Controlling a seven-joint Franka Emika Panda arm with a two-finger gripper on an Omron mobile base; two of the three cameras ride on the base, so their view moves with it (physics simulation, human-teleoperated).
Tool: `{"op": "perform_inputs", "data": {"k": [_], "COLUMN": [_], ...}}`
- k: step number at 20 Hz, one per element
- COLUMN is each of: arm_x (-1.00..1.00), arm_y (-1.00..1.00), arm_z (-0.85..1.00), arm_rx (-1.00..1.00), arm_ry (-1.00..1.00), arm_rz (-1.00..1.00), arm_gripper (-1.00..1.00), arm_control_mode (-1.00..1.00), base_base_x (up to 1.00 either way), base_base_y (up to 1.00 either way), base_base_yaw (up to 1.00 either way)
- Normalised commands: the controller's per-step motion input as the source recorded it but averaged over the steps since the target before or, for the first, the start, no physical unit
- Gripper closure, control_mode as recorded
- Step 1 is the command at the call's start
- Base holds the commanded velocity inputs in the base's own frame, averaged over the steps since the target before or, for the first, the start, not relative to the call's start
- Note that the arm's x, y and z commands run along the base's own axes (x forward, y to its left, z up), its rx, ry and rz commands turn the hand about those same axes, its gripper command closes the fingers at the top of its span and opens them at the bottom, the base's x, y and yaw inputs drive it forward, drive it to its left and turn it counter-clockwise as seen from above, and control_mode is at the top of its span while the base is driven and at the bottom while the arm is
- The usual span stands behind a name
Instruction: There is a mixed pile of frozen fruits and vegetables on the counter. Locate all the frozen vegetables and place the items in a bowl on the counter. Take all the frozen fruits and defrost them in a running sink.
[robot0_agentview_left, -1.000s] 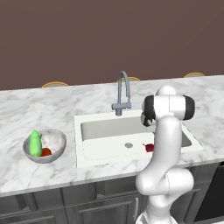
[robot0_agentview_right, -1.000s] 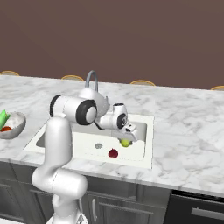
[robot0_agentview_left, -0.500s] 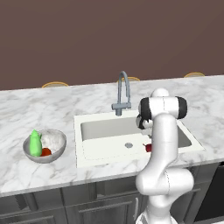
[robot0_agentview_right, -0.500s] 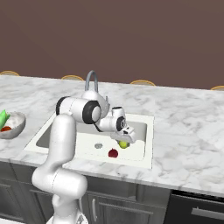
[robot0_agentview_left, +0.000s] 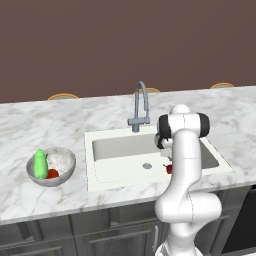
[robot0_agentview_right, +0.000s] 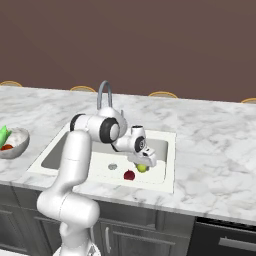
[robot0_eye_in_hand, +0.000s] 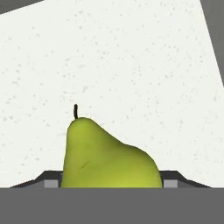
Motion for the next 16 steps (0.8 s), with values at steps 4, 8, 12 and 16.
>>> {"op": "perform_inputs", "data": {"k": [4,8,12,16], "arm_x": [-0.01,-0.09,-0.35,-0.26], "arm_y": [0.0,0.03,0.0,0.01], "arm_z": [-0.19,0.11,0.64,0.95], "arm_rx": [0.02,-0.01,0.0,0.0], "arm_ry": [0.04,0.01,-0.01,-0.07], "arm_rz": [0.0,0.0,0.0,-0.01], "arm_gripper": [-1.0,-1.0,-1.0,-1.0], "arm_control_mode": [-1.0,-1.0,-1.0,-1.0], "base_base_x": [0.0,0.0,0.0,0.0], "base_base_y": [0.0,0.0,0.0,0.0], "base_base_yaw": [0.0,0.0,0.0,0.0]}}
